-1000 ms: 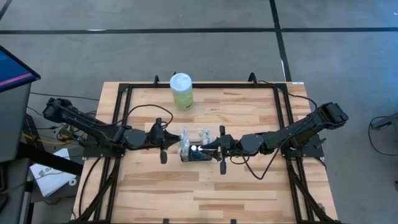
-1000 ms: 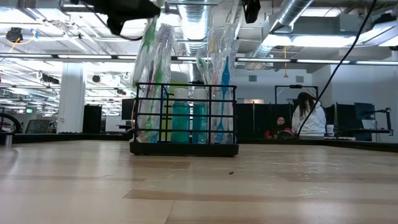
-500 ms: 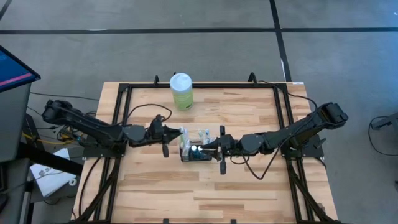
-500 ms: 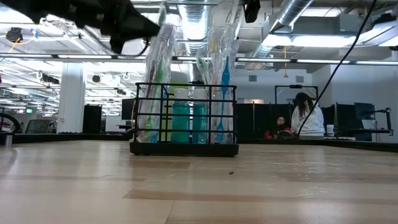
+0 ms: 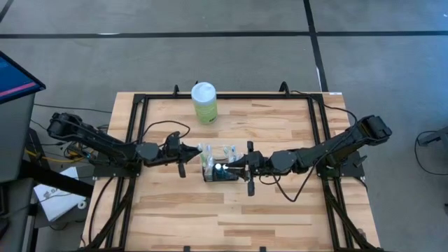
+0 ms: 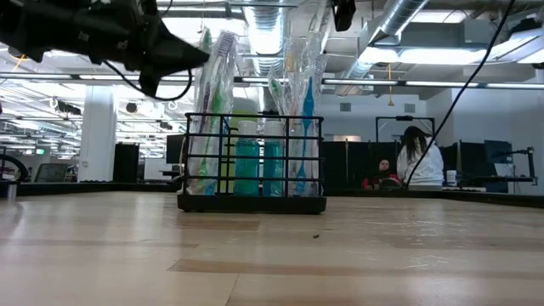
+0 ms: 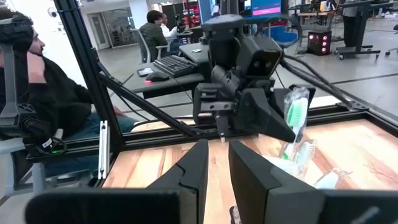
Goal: Pick & Place toothbrushing station
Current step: Put the green toothbrush into the wire organizer
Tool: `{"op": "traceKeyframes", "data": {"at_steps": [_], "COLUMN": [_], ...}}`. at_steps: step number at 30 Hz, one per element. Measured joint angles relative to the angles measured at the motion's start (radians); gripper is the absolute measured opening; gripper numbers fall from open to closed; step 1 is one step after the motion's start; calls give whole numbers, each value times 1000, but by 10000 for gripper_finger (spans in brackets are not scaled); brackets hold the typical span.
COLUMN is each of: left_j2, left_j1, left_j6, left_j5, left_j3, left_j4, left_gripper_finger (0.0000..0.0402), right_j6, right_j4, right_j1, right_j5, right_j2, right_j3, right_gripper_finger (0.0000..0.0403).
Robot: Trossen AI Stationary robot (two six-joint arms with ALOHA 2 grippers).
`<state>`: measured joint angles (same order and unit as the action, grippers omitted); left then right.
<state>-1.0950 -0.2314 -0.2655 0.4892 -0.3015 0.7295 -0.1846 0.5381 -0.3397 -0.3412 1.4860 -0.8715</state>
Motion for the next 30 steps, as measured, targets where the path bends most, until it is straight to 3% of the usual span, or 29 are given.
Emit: {"op": "traceKeyframes", "data": {"at_steps": [10, 21, 24, 30], "left_j2": [-12, -273, -306, -329], "left_j1": [-11, -11, -11, -17], "left_j6": [-23, -19, 4, -1], "left_j5": [4, -32, -66, -72], "left_j3": [49, 51, 51, 51], "left_j4": [69, 298, 375, 379], "left_gripper_finger": [3, 5, 4, 4], "right_j6": [1, 1, 0, 0], "right_j4": [0, -7, -7, -7], "right_j1": [3, 11, 11, 11], "right_j5": [0, 0, 0, 0], "right_j2": [0, 0, 0, 0], "right_j3": [0, 0, 0, 0], "right_gripper_finger": [56, 56, 56, 56]}}
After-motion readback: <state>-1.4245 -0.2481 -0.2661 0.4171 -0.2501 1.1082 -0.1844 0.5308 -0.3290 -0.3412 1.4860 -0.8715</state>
